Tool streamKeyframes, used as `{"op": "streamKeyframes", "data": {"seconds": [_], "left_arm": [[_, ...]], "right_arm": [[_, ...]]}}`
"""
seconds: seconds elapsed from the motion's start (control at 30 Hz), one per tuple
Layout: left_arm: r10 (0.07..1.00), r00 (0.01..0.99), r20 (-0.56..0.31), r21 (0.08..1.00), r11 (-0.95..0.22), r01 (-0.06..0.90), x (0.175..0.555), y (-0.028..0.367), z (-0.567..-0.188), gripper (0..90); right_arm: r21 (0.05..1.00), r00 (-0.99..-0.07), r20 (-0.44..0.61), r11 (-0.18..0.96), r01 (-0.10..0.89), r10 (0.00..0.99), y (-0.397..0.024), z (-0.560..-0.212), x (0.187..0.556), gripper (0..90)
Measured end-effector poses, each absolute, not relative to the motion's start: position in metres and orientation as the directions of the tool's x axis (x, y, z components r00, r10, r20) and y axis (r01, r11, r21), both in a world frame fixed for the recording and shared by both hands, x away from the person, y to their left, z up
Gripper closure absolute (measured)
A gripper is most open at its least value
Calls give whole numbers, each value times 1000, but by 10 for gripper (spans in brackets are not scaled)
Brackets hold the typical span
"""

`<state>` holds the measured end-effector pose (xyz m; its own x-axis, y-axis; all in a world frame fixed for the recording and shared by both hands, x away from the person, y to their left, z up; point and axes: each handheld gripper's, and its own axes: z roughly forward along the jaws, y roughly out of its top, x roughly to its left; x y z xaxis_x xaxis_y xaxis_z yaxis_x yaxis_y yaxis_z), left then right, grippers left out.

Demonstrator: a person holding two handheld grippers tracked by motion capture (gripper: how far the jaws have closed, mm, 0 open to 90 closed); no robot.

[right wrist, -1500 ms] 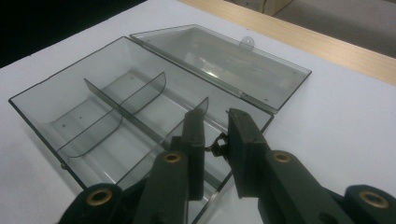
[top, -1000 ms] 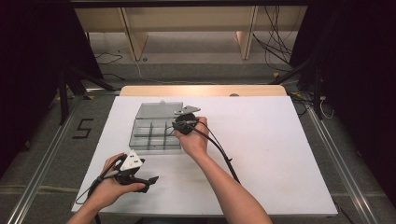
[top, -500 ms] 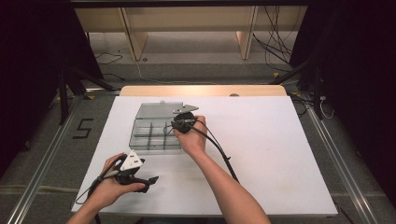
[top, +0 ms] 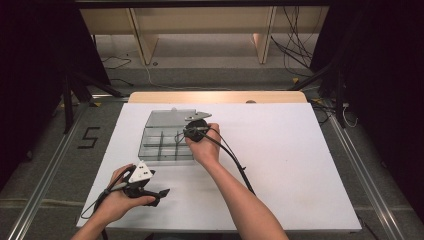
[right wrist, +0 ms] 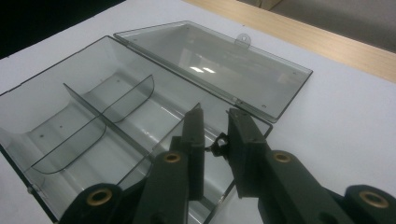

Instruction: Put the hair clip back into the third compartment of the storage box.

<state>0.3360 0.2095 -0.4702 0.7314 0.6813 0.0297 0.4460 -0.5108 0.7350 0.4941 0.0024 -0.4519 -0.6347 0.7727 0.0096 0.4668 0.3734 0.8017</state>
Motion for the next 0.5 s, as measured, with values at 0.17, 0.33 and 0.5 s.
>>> {"op": "streamKeyframes", "data": {"seconds": [0.17, 0.33, 0.5], "left_arm": [[680, 733, 26, 735, -510, 447, 336, 209, -470, 175], [681, 731, 29, 736, -510, 446, 336, 209, -471, 175], [681, 732, 27, 736, -509, 447, 336, 209, -471, 175]], "right_arm": [[800, -632, 14, 371, 472, 774, 2, -453, 496, 777], [796, -635, 17, 374, 476, 772, 3, -457, 499, 776], [788, -637, 18, 381, 483, 770, 5, -458, 501, 776]]}}
